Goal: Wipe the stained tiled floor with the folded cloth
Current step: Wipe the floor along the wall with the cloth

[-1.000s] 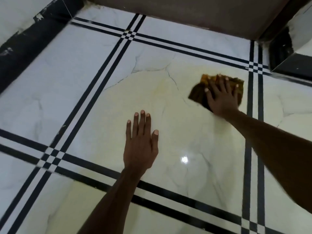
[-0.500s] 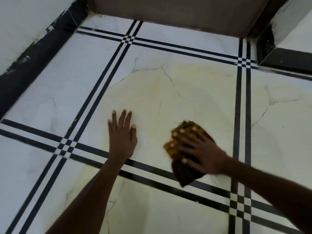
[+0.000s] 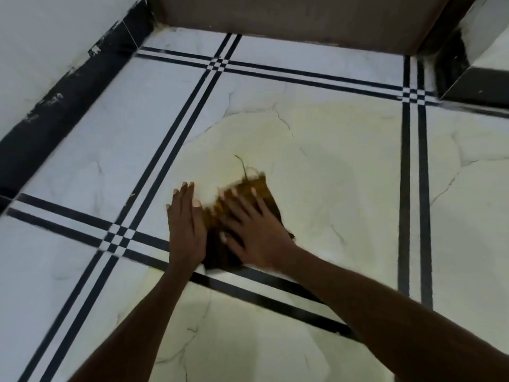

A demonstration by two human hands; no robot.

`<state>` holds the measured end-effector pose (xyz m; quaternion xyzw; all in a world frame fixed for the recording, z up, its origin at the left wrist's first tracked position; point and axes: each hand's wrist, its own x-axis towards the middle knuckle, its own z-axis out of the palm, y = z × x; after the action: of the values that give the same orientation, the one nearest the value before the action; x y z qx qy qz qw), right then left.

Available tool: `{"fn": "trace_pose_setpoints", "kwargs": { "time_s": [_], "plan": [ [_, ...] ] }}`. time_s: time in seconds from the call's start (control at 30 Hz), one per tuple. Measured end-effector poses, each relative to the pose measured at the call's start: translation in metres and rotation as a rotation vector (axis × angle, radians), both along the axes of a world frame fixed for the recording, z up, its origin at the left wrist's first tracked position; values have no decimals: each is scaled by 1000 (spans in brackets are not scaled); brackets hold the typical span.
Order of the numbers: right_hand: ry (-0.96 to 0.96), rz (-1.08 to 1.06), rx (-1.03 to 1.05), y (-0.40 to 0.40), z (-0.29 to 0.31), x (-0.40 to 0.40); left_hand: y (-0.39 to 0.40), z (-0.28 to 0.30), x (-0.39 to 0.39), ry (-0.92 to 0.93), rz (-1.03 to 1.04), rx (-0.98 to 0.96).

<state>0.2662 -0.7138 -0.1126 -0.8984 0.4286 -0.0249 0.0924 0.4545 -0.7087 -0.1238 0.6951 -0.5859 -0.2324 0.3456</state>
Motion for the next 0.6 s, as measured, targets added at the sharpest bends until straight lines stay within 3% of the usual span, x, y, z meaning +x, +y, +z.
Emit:
{"fn": "trace_pose_setpoints", "kwargs": {
  "time_s": [0.1, 0.17, 0.27, 0.33, 0.4, 0.5, 0.6],
  "plan": [
    [20, 179, 22, 63, 3, -77, 3, 8, 13, 5, -12, 49],
    [35, 127, -22, 51, 3, -132, 5, 11, 23, -48, -13, 47],
    [52, -208, -70, -31, -6, -162, -2, 12, 36, -161, 14, 38],
    [12, -503, -36, -93, -8, -131, -6, 6, 48, -292, 18, 42],
    [-22, -630, -6, -131, -14, -72, -7, -8, 56, -417, -14, 64],
    [-57, -403, -32, -110, -16, 24, -8, -17, 59, -475, -21, 71],
    [-40, -51, -27, -21, -10, 58, -5, -4, 63, -298, -26, 57]
  ]
}}
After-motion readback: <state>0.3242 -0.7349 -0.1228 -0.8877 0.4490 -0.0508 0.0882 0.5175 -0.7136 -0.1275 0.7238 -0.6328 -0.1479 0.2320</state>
